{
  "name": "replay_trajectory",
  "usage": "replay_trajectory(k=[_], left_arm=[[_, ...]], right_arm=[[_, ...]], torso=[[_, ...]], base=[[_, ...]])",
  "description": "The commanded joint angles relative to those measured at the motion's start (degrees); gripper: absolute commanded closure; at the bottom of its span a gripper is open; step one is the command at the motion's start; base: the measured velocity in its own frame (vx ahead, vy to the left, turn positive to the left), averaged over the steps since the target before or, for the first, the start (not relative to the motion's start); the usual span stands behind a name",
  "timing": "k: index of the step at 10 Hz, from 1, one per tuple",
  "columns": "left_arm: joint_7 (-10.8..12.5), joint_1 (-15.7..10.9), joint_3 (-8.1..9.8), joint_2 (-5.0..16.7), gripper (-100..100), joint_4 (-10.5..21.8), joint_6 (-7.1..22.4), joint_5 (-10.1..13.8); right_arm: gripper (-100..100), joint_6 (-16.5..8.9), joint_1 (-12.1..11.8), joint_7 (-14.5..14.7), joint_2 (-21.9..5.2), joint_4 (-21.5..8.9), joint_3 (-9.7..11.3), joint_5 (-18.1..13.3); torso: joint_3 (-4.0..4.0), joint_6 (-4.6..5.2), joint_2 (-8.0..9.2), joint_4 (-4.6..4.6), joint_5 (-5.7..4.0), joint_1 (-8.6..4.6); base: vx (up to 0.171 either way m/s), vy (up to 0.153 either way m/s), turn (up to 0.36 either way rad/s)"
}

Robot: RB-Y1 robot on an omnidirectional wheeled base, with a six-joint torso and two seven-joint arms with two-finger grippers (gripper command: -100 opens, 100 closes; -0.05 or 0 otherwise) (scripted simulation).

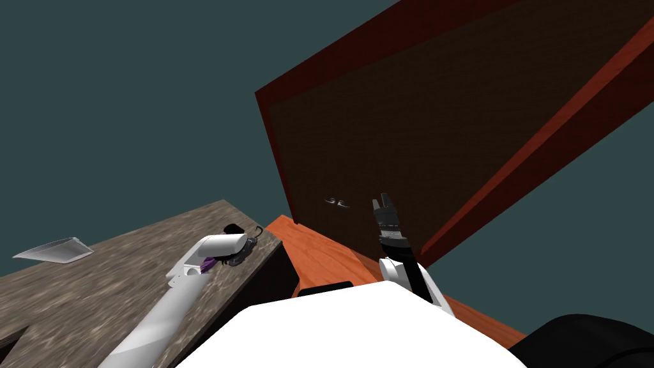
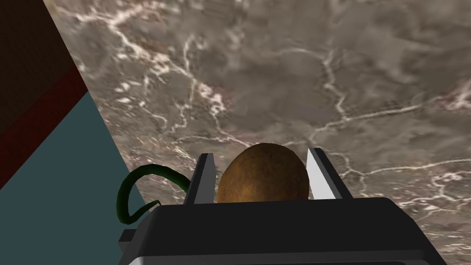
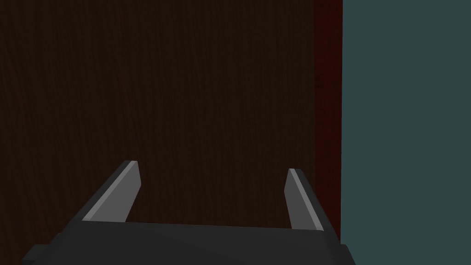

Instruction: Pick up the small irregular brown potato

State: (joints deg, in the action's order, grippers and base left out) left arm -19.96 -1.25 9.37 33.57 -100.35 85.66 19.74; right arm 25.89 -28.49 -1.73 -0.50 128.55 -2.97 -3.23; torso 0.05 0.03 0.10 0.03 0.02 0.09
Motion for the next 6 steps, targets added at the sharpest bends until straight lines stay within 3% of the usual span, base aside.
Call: replay_trajectory(k=[1, 4, 5, 6], left_arm=[[0.0, 0.0, 0.00, 0.0, 100, 0.0, 0.0, 0.0], [0.0, 0.0, -0.02, 0.0, 100, 0.0, 0.0, 0.0], [0.0, 0.0, -0.01, 0.0, 0, 0.0, 0.0, 0.0], [0.0, 0.7, -0.15, -0.1, 100, -2.1, 1.0, 0.2]], right_arm=[[0, 0.0, 0.0, 0.0, 0.0, 0.0, 0.0, 0.0], [0, 0.0, 0.0, 0.0, 0.0, 0.0, 0.0, 0.0], [0, 0.0, 0.0, 0.0, 0.0, 0.0, 0.0, 0.0], [0, 0.0, 0.0, 0.0, 0.0, 0.0, 0.0, 0.0]], torso=[[0.00, 0.00, 0.00, 0.00, 0.00, 0.00], [-0.05, -0.05, -0.06, -0.04, 0.01, 0.02], [-0.05, -0.05, -0.07, -0.04, 0.01, 0.02], [-0.05, -0.05, -0.07, -0.04, 0.01, 0.02]], base=[[0.000, 0.000, 0.000], [0.000, 0.000, 0.000], [0.000, 0.000, 0.000], [0.054, 0.007, 0.138]])
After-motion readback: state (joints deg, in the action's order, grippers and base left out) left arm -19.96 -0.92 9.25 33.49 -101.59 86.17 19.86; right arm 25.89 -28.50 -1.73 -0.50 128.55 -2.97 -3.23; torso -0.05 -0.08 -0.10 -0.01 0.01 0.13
